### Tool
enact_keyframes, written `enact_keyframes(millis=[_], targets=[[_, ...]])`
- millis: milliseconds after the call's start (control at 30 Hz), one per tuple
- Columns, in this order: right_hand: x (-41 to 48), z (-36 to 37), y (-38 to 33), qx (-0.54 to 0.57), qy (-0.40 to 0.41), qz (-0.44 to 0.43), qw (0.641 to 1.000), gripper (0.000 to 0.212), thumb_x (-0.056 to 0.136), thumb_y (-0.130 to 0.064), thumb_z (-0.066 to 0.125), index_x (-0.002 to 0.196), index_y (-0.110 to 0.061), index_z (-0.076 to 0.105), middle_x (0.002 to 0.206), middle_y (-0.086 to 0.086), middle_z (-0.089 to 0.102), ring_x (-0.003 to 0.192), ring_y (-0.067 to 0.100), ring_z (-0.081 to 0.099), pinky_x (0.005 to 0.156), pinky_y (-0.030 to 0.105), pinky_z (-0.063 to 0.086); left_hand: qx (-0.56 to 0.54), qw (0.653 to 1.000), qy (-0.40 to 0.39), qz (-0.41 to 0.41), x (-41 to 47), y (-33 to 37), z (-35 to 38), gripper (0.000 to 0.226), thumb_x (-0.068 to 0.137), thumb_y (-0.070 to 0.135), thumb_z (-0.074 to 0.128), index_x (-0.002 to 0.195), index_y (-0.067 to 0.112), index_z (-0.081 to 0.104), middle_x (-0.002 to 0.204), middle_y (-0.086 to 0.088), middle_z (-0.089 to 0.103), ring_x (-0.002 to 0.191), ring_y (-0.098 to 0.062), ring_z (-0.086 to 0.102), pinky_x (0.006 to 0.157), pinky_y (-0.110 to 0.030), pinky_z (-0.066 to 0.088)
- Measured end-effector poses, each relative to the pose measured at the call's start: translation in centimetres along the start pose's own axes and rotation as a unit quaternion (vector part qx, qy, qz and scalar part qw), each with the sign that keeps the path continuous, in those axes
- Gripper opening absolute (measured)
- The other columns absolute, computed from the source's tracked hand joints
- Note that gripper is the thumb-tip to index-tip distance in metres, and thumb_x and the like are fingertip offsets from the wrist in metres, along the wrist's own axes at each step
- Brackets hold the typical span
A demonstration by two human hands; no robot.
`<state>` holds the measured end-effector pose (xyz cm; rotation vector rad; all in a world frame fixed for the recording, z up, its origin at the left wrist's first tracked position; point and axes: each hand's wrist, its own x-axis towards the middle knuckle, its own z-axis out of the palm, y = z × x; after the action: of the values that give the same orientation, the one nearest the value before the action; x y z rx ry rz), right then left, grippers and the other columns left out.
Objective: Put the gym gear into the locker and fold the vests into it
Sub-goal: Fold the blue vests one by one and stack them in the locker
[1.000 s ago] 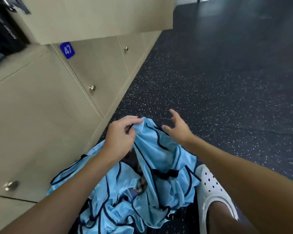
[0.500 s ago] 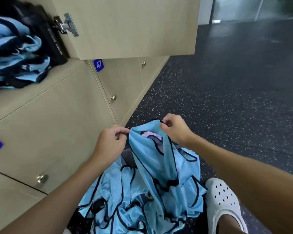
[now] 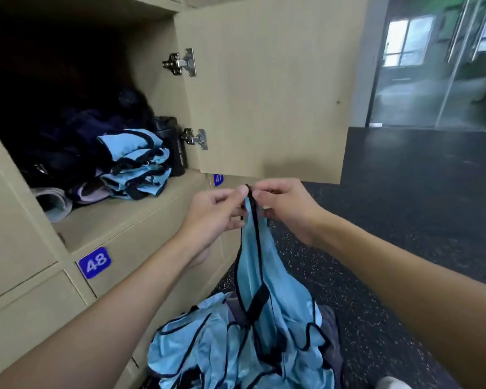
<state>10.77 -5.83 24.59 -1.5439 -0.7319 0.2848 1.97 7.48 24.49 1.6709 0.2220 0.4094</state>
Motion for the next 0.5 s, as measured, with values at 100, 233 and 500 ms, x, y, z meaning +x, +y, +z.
enact_keyframes(millis=[100,233,500], targets=[[-0.3,1.3,-1.7,-0.003,-0.051,-0.012,0.999,0.035,0.097,0.005,0.047,0.117,-0.008,0.072,0.113,0.013,0.072,0.102,0.027,0.065,0.079,0.030,0.050,-0.017,0.998,0.049,0.020,-0.8,1.9,-1.6,0.017,0.094,0.018,0.066,0.094,0.004,0.075,0.090,-0.015,0.077,0.086,-0.027,0.072,0.082,-0.037,0.059],[-1.2,2.7,-2.6,0.014,-0.035,-0.023,0.999,0.035,0.096,0.004,0.050,0.117,-0.013,0.072,0.094,0.014,0.062,0.089,0.022,0.052,0.079,0.032,0.045,0.003,0.996,0.077,0.039,-1.8,3.7,-2.7,0.015,0.093,0.005,0.065,0.082,0.006,0.075,0.081,-0.013,0.075,0.073,-0.023,0.068,0.073,-0.031,0.057],[-1.1,4.8,0.1,-0.022,-0.101,0.085,0.991,0.024,0.097,-0.017,0.061,0.119,-0.009,0.066,0.108,0.008,0.069,0.097,0.018,0.059,0.083,0.031,0.042,-0.018,0.996,0.082,0.014,-2.8,3.8,-4.8,0.021,0.094,-0.001,0.050,0.084,-0.009,0.067,0.080,-0.015,0.059,0.079,-0.026,0.052,0.080,-0.041,0.046]])
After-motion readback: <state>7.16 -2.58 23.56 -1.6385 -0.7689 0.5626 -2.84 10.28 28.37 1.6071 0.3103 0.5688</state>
